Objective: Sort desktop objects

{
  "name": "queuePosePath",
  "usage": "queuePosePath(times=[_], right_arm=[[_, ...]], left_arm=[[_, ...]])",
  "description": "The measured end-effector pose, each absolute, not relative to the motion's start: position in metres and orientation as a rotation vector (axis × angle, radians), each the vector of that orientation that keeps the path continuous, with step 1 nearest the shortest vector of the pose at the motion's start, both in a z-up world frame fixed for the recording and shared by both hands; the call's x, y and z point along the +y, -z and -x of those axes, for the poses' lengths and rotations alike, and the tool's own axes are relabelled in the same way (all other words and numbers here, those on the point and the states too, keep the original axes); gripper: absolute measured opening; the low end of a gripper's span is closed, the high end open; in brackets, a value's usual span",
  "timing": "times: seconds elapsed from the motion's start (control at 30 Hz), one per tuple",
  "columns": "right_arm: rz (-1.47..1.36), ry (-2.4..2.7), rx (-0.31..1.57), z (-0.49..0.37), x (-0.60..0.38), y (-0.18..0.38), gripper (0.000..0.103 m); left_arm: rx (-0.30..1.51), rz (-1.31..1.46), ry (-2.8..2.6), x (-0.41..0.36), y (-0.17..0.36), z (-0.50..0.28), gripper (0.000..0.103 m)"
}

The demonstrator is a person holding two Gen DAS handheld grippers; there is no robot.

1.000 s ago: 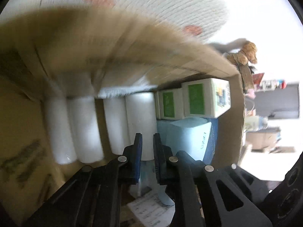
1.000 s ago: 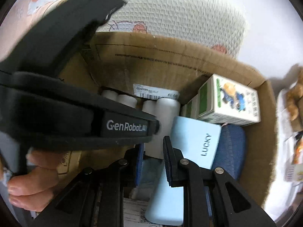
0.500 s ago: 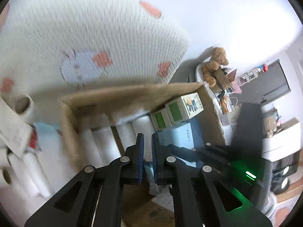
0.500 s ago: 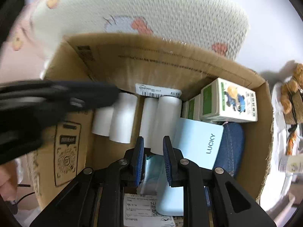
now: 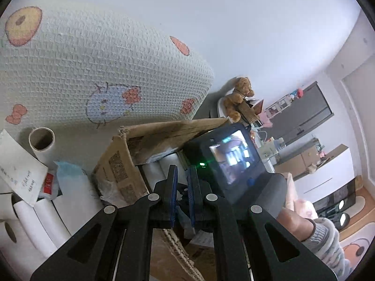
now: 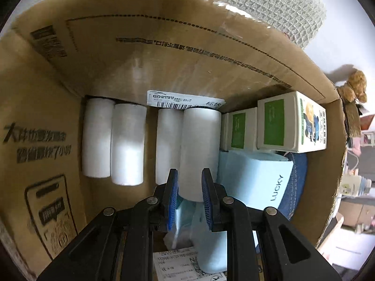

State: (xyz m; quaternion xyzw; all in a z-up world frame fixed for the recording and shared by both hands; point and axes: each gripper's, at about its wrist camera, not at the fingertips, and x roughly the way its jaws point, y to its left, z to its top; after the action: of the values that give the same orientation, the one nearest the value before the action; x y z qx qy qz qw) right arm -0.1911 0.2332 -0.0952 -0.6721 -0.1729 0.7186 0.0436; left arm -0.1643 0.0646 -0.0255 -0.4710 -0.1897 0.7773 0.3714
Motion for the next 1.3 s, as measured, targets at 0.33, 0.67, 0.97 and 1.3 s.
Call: queuePosePath(times=[0.33, 0.67, 0.97, 1.3], right_arm=[[1.990, -2.023, -0.751, 0.198, 0.224, 0.127, 0.017], [1.973, -1.995, -0.833, 0.202, 0.222, 0.141, 0.029], [2.000, -2.074, -0.823, 0.191, 0.217, 0.143, 0.027], [2.019, -2.428, -0.237, 0.151, 0.248, 0.065, 0.027]], left_arm=[[-0.431, 1.154, -2.008, 0.055, 0.020, 0.154, 0.009], [-0.363, 1.153, -2.024, 0.056, 0.018, 0.145, 0.009], [-0.283, 1.146, -2.068, 0.063, 0.009, 0.142, 0.009], [-0.194, 1.150, -2.117, 0.088, 0.001, 0.135, 0.013]])
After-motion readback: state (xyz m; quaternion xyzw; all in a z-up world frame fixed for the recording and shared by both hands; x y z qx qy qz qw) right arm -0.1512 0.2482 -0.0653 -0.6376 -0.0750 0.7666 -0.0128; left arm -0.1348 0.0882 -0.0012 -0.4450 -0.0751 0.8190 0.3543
